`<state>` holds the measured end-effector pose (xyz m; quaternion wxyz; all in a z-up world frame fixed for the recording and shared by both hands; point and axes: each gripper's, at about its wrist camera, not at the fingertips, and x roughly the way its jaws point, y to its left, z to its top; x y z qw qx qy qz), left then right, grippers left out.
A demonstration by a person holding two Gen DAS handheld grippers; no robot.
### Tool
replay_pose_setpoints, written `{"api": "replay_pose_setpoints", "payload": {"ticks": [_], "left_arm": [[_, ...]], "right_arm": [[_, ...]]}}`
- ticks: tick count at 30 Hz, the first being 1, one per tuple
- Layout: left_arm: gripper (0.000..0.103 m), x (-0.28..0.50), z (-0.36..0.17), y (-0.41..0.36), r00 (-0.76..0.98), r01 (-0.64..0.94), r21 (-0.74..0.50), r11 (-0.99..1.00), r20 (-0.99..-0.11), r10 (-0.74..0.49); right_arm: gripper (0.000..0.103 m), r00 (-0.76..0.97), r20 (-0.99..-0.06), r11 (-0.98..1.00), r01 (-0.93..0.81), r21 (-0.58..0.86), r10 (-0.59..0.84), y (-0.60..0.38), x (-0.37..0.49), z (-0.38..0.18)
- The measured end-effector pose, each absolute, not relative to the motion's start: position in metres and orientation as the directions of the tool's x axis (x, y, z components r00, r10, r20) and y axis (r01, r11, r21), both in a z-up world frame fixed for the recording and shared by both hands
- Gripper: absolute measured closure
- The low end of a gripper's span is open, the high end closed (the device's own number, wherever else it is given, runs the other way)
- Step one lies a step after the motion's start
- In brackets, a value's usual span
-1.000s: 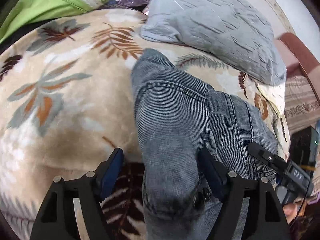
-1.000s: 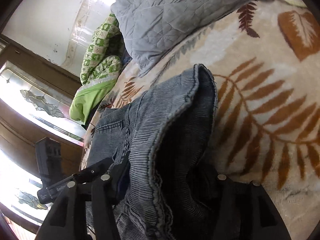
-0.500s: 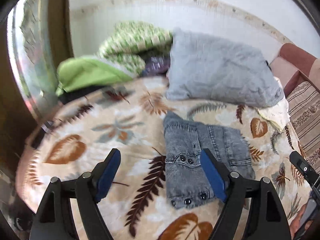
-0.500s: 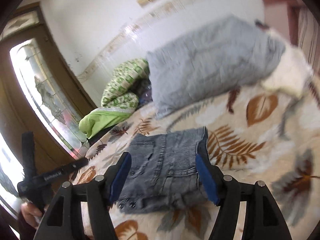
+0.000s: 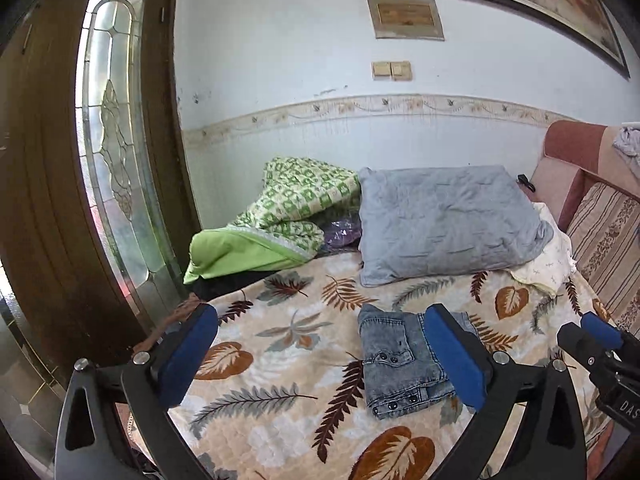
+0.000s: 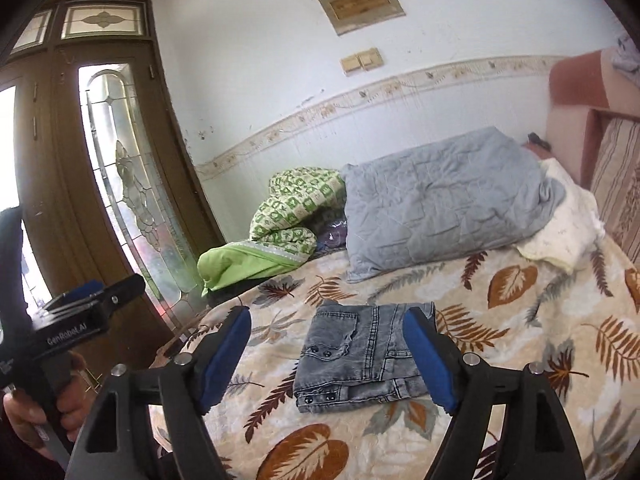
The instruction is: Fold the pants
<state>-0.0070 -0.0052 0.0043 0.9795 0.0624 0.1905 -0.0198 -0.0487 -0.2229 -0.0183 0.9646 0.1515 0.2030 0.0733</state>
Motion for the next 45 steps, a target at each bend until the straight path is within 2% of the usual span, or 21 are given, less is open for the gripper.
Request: {"api": "replay_pose_setpoints", "payload": {"ticks": [6, 19, 28, 45], "left_arm": [[0.0, -0.026, 0.016, -0.008, 0.947, 0.034, 0.149, 0.988, -0.322, 0.016], [0.0, -0.033, 0.026, -0.008, 0.955, 0.03, 0.132, 0.991, -0.296, 0.01], [0.0, -0.021, 0.021, -0.007, 0.949, 0.034, 0.118, 0.992, -0.314, 0.005], [0.0, -0.014, 0.015, -0.006, 0.943, 0.034, 0.1, 0.994, -0.332, 0.001]], "right_arm": [[0.021, 0.918, -0.346, 0.952, -0.09, 0.293, 0.194, -0.213, -0.064, -0.006], [0.019, 0.921, -0.328, 0.96, -0.132, 0.249, 0.211, -0.194, -0.07, 0.009], [0.019, 0.902, -0.366, 0.959, -0.146, 0.241, 0.229, -0.188, -0.053, -0.01], [0.019, 0.891, -0.38, 0.957, -0.167, 0.236, 0.249, -0.182, -0.044, -0.021]]}}
